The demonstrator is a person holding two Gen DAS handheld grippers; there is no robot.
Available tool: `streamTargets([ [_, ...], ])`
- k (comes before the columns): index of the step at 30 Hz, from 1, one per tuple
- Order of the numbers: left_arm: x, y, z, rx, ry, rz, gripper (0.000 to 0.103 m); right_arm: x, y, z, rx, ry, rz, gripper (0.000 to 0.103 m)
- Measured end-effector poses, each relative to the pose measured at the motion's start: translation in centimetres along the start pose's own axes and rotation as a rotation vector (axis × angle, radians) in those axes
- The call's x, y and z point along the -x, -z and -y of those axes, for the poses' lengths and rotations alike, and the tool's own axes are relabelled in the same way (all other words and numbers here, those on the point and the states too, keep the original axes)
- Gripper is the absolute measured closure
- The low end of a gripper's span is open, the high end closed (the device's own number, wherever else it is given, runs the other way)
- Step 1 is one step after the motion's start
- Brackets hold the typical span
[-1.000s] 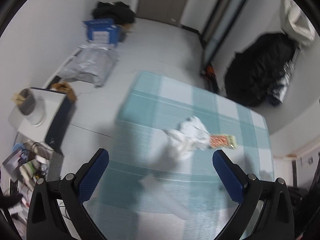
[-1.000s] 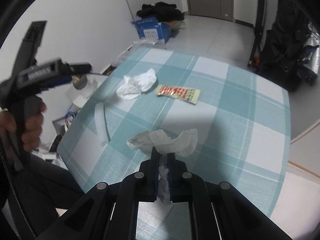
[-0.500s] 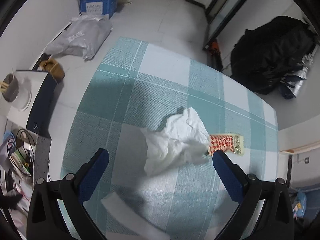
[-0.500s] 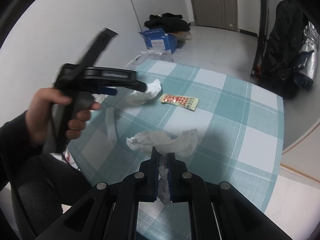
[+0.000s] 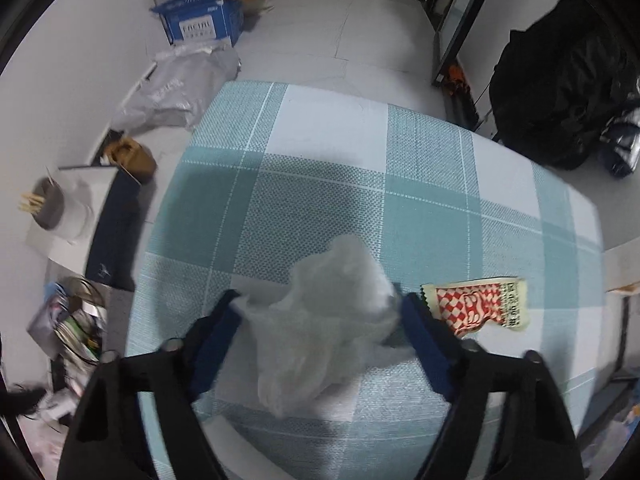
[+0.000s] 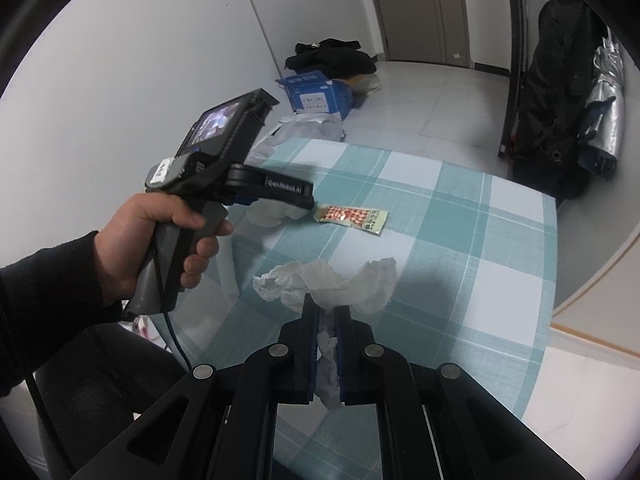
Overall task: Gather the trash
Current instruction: 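Grasp the remaining white tissue with the left tool while the right tool holds tissue, then carry both held tissues over to the white trash bin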
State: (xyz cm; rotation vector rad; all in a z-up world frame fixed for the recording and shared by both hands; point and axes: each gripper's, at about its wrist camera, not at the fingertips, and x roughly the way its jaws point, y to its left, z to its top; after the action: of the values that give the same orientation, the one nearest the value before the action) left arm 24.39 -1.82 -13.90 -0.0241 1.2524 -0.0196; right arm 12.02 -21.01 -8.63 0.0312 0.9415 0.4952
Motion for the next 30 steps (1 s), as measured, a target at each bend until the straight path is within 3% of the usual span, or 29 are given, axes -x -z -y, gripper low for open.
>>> streamTargets([
  [2, 0.2, 0.1, -0.2, -0.007, 0.001, 0.005, 0.052, 0.1, 0.0, 0.1, -0.001, 0.001, 0.0, 0.096],
  [4, 0.4, 0.2, -0.3, -0.012, 0.007, 0.005, 0.073, 0.2, 0.0, 0.1, -0.003, 0.003, 0.002, 0.096],
  [7, 0.4, 0.2, -0.6, -0.007, 0.036, -0.002, 0.093, 0.2, 0.0, 0.1, -0.002, 0.006, 0.005, 0.096],
  [10, 0.3, 0.2, -0.6, 0.0, 0.063, -0.012, 0.098, 0.3, 0.0, 0.0, 0.001, 0.008, 0.008, 0.096],
  [19, 1.7, 0.1, -0.7, 0.023, 0.141, 0.001, 0.1, 0.2, 0.0, 0.4, -0.01, 0.023, 0.009, 0.096],
  [30, 7.1, 1.2, 0.1, 0.017, 0.215, 0.14, 0.1, 0.2, 0.1, 0.7, -0.022, 0.044, 0.012, 0.096],
])
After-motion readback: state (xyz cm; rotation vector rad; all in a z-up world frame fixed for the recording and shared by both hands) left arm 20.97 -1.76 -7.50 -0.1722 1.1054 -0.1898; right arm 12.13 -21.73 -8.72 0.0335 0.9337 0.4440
